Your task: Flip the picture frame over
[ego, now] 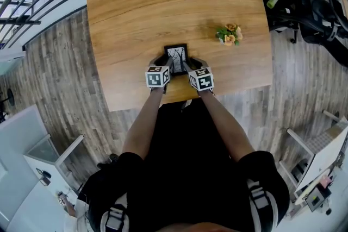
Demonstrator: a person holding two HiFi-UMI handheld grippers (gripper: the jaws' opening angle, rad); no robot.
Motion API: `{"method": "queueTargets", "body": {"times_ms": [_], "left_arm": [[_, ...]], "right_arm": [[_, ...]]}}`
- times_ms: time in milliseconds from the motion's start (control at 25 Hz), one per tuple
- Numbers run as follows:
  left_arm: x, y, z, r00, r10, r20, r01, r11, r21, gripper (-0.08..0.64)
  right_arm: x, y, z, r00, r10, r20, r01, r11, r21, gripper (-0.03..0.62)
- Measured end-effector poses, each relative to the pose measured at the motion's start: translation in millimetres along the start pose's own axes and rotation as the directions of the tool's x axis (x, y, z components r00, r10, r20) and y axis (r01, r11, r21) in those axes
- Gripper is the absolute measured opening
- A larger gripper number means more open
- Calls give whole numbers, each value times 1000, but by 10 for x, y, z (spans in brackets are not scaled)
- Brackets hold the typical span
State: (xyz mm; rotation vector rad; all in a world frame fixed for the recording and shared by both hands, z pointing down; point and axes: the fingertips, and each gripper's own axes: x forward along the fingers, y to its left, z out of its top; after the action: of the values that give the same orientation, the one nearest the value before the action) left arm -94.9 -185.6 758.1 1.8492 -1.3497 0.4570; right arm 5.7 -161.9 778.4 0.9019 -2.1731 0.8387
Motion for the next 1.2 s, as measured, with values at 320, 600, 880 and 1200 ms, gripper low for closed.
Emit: {"method": "queueTargets", "body": {"times_ms": [320,600,880,1200], "left_arm": [[-164,-13,56,999,-35,35,35,999,-15,140],[-408,-48,84,993,-98,62,95,994,49,116],[-718,-13,-46,991,-99,85,93,993,73,44],[-913,38,-187,993,-85,79,78,994,82,28]], "right_arm": [[-163,12,46,999,-6,41,8,999,-49,104],[-397,150,0,998,16,63,0,972,-235,8],[-567,149,-240,999,7,35,1,979,-202,8],[-667,200,-330,999,-22,34,28,981,-194,8]]}}
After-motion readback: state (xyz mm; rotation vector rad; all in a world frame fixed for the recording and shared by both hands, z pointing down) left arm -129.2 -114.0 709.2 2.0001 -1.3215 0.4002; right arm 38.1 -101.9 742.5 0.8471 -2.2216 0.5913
